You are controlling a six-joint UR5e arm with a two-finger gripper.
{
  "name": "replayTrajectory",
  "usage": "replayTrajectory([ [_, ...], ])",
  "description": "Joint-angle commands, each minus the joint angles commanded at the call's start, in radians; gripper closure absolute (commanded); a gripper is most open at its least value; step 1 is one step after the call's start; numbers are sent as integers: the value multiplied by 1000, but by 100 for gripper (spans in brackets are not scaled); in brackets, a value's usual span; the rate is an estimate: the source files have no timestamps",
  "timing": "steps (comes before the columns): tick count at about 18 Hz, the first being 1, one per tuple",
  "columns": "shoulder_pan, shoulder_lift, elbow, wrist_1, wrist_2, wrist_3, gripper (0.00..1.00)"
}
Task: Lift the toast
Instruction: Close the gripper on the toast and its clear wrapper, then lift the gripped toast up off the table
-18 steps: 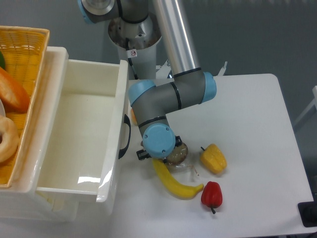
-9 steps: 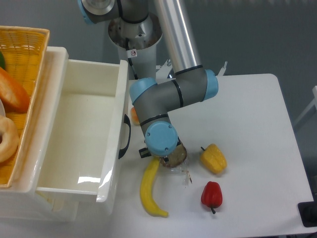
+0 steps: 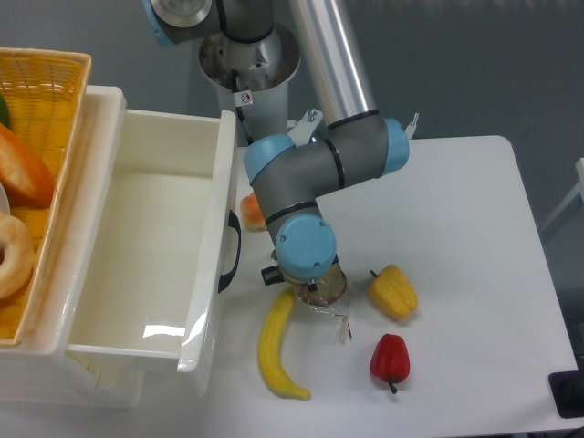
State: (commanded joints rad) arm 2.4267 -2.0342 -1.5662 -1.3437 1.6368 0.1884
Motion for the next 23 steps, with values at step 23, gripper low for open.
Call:
replayTrajectory([
  [23,80,177,46,-41,-107,556,85],
])
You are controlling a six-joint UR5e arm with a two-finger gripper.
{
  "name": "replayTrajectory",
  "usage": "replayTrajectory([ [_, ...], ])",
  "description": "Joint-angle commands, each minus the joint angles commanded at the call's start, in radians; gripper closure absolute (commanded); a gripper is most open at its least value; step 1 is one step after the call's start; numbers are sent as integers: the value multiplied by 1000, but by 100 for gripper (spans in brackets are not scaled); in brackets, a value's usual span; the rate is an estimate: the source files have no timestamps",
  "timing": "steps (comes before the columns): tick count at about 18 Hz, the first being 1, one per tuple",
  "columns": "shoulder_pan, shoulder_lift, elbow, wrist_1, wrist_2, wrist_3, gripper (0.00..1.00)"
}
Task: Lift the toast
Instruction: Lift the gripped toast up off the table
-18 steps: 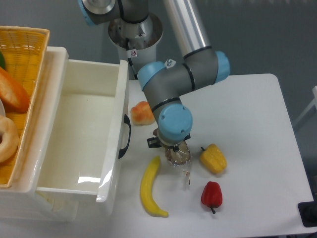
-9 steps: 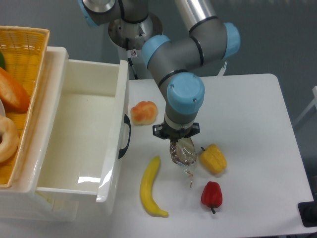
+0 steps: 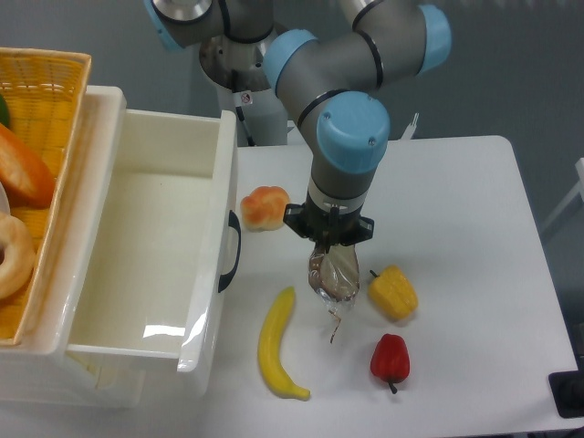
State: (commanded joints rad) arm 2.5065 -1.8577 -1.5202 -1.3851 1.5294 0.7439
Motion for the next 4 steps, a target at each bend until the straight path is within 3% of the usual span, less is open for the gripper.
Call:
replayTrajectory([
  [4,20,21,-6,-14,-9,8,85],
])
